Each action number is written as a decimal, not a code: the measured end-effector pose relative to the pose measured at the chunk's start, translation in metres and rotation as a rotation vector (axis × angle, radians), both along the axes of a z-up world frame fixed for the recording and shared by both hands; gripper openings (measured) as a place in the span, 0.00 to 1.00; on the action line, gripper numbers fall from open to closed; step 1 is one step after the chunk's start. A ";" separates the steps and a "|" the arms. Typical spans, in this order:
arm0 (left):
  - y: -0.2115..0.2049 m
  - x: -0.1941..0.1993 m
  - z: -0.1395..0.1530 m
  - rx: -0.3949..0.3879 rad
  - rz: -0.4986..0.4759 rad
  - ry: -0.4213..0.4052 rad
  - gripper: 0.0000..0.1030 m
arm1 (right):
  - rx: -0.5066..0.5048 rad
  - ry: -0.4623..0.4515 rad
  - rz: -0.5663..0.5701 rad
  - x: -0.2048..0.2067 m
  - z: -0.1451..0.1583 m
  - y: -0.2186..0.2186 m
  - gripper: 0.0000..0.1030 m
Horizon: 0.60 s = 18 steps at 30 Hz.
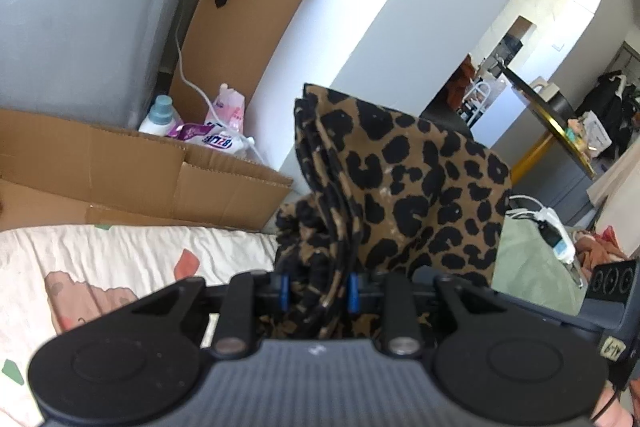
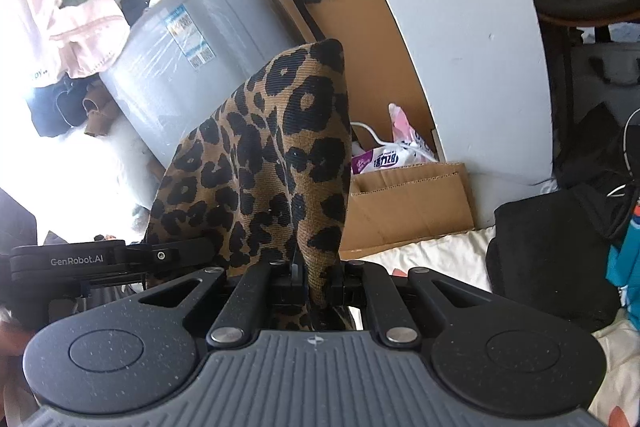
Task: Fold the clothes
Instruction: 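Carry the held trousers bundle with both grippers toward the black clothes pile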
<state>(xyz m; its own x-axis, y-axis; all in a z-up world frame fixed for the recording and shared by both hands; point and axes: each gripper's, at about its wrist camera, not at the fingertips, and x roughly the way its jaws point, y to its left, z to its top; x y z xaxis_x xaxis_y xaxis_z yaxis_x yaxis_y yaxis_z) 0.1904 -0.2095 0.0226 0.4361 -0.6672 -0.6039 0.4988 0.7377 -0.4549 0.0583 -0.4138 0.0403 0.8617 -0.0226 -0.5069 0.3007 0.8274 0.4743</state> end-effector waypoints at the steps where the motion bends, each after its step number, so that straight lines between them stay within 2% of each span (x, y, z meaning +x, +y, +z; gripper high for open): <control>1: 0.001 -0.006 0.005 -0.001 0.007 -0.004 0.27 | -0.011 0.001 0.004 -0.003 0.006 0.002 0.05; 6: 0.009 -0.031 0.026 -0.021 0.051 -0.010 0.27 | -0.050 -0.026 0.047 -0.017 0.030 0.009 0.05; 18: 0.006 -0.070 0.059 0.008 0.107 -0.083 0.27 | -0.138 -0.107 0.118 -0.053 0.077 0.027 0.05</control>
